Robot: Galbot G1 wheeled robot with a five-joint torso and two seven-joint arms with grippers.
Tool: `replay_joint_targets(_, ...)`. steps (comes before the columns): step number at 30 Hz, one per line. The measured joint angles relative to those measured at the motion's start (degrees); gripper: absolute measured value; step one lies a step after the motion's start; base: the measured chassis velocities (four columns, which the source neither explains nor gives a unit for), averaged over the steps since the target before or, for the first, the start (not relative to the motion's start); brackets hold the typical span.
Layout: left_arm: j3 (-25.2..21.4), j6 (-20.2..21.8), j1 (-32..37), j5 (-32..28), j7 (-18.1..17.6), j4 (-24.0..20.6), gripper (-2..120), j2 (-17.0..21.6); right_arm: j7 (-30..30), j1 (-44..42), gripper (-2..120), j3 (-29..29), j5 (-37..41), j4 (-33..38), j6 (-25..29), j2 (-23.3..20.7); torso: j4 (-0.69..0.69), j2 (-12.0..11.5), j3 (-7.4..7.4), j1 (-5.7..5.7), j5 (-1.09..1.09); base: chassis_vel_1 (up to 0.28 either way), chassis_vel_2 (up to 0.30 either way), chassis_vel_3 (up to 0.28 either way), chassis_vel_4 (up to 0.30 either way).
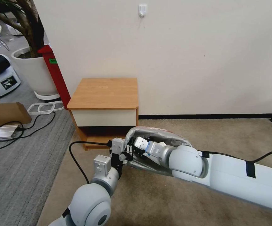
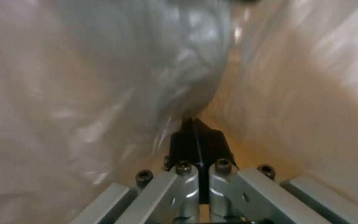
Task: Pick up the garbage bag from the table and place it over the trash can.
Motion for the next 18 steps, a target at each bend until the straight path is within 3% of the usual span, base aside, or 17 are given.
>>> replay_joint_targets(18,-1.50,0.27,0.47,-0.66,0.18,-1.36,3,0.74,-0.74,2.64,0,-3.28,-0.02,-3.76,0.20,0.14,-0.01,0.00,0.00,0.00,0.00,0.000,0.000,0.000,0.000)
